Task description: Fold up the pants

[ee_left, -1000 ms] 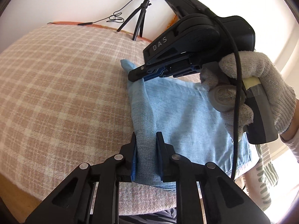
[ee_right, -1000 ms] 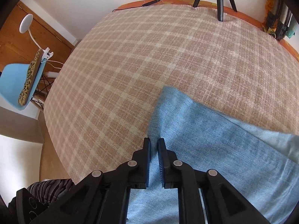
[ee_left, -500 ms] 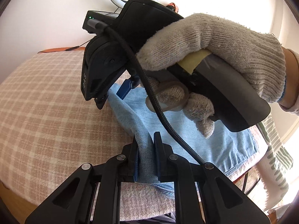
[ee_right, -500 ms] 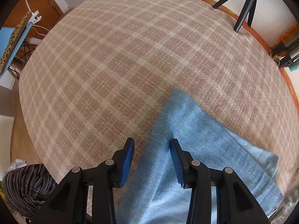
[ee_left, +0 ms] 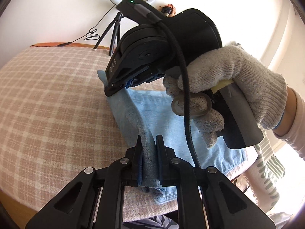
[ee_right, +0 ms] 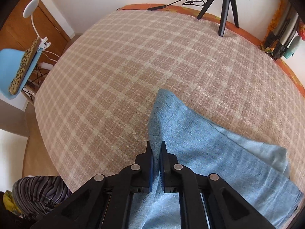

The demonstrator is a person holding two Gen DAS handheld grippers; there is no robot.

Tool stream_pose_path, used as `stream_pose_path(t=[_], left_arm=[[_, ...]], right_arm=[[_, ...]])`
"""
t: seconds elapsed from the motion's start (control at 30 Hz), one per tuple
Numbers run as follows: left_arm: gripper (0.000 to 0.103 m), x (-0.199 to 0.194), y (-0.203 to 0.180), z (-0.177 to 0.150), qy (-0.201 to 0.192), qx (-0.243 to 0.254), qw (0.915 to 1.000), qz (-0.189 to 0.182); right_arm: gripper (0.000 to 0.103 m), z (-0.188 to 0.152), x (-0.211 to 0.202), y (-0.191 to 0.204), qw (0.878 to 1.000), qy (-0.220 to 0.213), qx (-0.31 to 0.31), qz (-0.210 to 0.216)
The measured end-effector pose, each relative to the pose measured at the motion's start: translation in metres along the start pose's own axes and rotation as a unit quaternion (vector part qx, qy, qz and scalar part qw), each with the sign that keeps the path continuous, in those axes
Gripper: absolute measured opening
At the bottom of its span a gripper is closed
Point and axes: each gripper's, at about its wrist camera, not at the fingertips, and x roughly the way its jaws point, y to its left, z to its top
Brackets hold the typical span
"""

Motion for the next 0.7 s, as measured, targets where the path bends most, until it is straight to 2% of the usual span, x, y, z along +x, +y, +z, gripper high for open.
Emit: stream_pose_path(t=[0.23,0.37,0.47,0.7], left_arm=[[0.009,-0.009,-0.038,0.015,-0.016,0.031,0.999,-0.027],[0.009,-0.008,-0.066,0.023,-0.019,0.048,0.9974,-0.051],[0.009,-0.003,-0.088,0.025,-0.019,0.063,0.9956,-0.067],[0.009,0.016,-0.125,0.015,-0.01,0.089,0.9903,-0.106]], right_arm=[[0.003,-0.012,-0.063,-0.035,0.994,-0.073,0.055,0.052],[0.003,-0.032,-0.095,-0.063,0.988,-0.111,0.085,0.071],[0.003,-0.052,-0.118,-0.089,0.982,-0.136,0.105,0.077],[0.002,-0.097,-0.151,-0.153,0.972,-0.168,0.152,0.059]])
